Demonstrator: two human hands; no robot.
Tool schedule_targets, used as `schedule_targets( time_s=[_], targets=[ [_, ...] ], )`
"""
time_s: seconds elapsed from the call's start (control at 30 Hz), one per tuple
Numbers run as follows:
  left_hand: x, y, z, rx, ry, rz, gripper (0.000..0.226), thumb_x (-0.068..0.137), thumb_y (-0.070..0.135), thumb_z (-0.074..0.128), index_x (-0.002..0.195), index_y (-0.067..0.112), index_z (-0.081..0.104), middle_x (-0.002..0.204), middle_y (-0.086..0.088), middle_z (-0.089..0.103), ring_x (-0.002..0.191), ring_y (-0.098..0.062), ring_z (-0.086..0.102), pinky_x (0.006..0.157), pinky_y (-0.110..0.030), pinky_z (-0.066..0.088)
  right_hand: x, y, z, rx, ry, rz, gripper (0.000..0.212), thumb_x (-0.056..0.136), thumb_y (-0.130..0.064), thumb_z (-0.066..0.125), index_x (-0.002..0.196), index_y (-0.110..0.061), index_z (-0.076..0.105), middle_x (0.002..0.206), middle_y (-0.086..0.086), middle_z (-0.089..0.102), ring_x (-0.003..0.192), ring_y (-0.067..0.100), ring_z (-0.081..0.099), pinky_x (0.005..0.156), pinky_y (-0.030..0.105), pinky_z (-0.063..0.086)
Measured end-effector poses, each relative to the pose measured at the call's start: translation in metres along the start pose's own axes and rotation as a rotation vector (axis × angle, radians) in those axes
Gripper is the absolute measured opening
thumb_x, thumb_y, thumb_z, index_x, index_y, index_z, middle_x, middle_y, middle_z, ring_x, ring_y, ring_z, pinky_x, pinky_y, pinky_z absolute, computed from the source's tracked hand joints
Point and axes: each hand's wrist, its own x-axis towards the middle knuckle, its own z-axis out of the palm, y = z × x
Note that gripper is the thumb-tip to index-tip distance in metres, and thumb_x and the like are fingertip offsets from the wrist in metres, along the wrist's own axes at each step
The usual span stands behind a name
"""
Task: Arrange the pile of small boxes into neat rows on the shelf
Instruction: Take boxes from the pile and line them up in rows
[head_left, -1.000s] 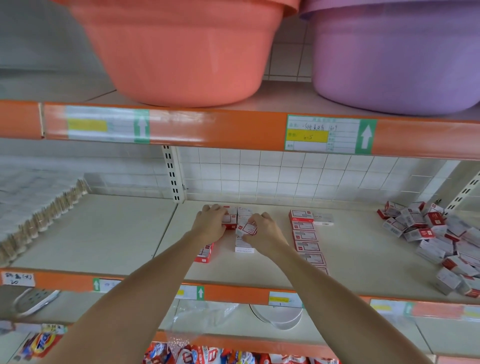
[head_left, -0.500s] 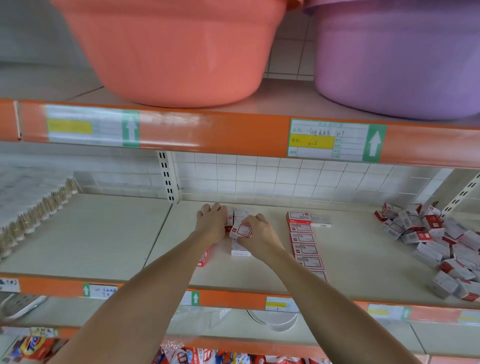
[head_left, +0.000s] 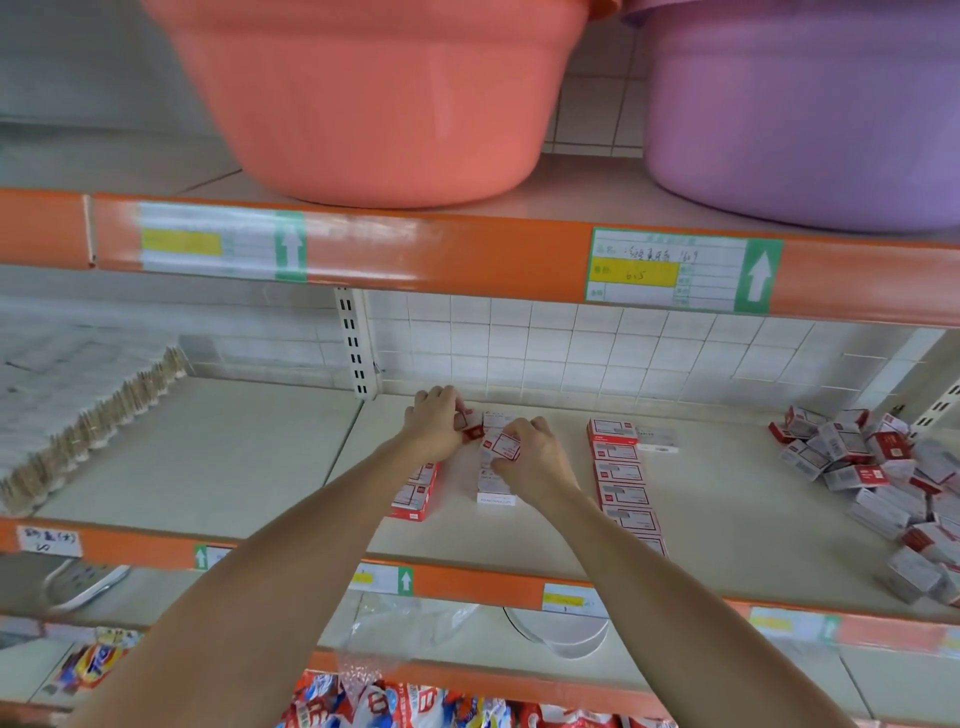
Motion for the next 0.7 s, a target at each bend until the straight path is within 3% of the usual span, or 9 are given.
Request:
schedule_targets(
  time_s=[0.17,0.33,0.4,0.57,0.7],
  targets=[
    [-0.027,-0.019,-0.027,-0.021,-0.077,0.039,0.043,0.076,0.022,0.081,0.114,0.021,0.06,0.115,0.0,0.05,0.115,-0.024,0.042,0.098,-0.041,0.04,-0.004,-0.008,0.004,-0.041,-0.015,-0.031,0.047,0.08,-0.024,0.07,0.124,-0.021,0.055,0.118,-0.001,0.046,0.105,0.023,0.053,0.076,0.035,0.052],
    [-0.069,-0.041,-0.051,-0.102,-0.185,0.028,0.047,0.07,0.014,0.087,0.108,0.021,0.06,0.105,-0.001,0.052,0.09,-0.014,0.051,0.075,-0.026,0.045,-0.011,-0.024,0.017,-0.037,-0.085,-0.101,0.057,0.078,-0.016,0.069,0.133,-0.019,0.053,0.123,0.001,0.043,0.119,0.022,0.044,0.091,0.03,0.047],
    [-0.084,-0.047,-0.055,-0.069,-0.275,0.029,0.046,0.069,0.011,0.085,0.104,0.024,0.059,0.104,0.0,0.052,0.085,-0.014,0.052,0.071,-0.026,0.046,-0.013,-0.03,0.021,-0.043,-0.089,-0.123,0.058,0.077,-0.017,0.069,0.133,-0.019,0.054,0.124,0.001,0.045,0.121,0.022,0.043,0.097,0.031,0.045],
    [-0.109,-0.053,-0.051,0.072,-0.448,0.05,0.046,0.068,0.002,0.081,0.107,0.016,0.06,0.108,-0.006,0.054,0.096,-0.024,0.056,0.08,-0.038,0.053,-0.023,-0.041,0.03,-0.097,-0.109,-0.187,0.057,0.079,-0.025,0.071,0.134,-0.021,0.054,0.133,0.002,0.046,0.125,0.024,0.044,0.101,0.036,0.041],
    [-0.116,-0.058,-0.037,0.205,-0.378,0.12,0.039,0.072,0.008,0.079,0.105,0.017,0.061,0.102,0.002,0.047,0.097,-0.018,0.047,0.085,-0.036,0.049,-0.028,-0.046,0.034,-0.11,-0.102,-0.209,0.057,0.08,-0.03,0.073,0.132,-0.018,0.054,0.13,0.003,0.047,0.12,0.023,0.048,0.098,0.037,0.046]
  ],
)
